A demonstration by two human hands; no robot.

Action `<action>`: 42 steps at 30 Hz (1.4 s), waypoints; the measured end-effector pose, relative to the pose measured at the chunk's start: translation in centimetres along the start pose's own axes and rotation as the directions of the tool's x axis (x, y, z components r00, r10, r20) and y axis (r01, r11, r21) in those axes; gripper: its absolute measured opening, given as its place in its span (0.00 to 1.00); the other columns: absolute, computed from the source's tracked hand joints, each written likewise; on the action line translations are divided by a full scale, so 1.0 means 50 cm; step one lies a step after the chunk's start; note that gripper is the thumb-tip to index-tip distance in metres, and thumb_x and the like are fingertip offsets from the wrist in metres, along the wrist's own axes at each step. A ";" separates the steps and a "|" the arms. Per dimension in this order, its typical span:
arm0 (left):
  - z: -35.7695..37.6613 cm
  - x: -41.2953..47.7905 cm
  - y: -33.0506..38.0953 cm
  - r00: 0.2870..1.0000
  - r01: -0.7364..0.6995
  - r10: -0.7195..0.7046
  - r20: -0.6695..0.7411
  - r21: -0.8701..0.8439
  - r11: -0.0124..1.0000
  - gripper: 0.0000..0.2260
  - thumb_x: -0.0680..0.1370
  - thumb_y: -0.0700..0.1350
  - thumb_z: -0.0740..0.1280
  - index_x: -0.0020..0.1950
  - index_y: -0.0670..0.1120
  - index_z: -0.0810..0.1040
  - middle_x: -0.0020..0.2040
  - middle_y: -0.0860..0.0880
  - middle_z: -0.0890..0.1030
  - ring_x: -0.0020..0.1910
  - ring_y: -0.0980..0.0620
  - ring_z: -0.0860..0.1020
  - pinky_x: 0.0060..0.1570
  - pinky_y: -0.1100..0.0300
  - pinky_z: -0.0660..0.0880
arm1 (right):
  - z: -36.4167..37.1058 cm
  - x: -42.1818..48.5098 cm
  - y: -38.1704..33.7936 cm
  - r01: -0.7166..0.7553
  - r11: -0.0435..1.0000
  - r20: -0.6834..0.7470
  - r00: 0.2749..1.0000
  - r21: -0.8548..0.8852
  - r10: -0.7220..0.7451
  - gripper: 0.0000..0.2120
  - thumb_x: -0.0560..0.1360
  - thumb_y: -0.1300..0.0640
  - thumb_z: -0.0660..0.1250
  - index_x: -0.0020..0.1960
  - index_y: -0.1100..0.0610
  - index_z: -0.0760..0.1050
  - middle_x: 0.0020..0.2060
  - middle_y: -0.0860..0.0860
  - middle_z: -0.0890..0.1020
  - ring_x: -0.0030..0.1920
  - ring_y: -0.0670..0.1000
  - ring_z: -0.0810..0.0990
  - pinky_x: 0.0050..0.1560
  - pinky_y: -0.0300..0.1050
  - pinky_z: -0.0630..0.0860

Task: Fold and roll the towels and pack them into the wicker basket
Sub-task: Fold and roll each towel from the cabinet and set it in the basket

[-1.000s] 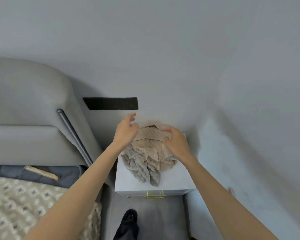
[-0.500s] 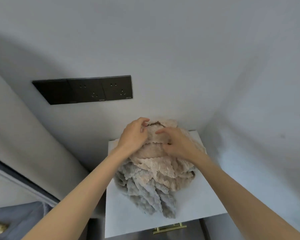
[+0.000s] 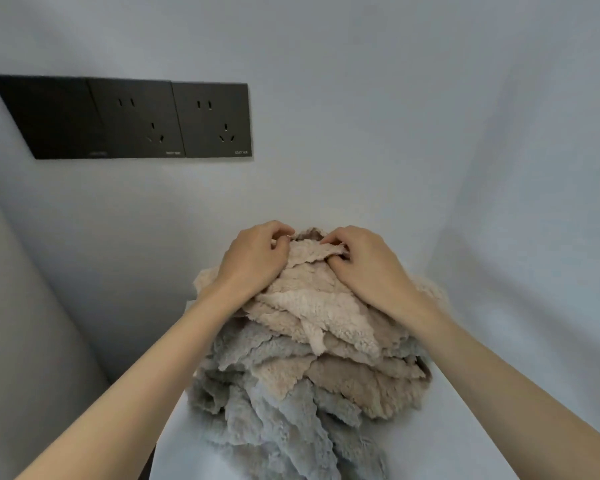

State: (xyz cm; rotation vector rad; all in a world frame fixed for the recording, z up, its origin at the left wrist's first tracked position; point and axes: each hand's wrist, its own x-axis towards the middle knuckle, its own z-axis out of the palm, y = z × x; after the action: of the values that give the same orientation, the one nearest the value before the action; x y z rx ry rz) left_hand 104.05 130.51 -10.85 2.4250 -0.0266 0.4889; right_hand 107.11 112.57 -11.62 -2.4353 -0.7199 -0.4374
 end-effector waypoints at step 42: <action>0.036 -0.456 0.034 0.968 -0.098 -0.012 0.252 0.419 0.903 0.54 0.69 0.58 0.73 0.74 0.59 0.29 0.57 0.42 0.68 0.57 0.42 0.67 0.55 0.52 0.71 | -0.033 -0.425 -0.105 -0.200 0.979 0.386 0.901 -0.039 0.199 0.58 0.68 0.49 0.75 0.76 0.45 0.30 0.76 0.54 0.57 0.68 0.56 0.69 0.58 0.51 0.74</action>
State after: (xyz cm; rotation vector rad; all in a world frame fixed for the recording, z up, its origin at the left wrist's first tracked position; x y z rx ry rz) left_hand 83.23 125.72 -19.16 2.9153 -0.0892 0.2173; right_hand 86.77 106.85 -17.57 -2.5899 -0.6148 0.1359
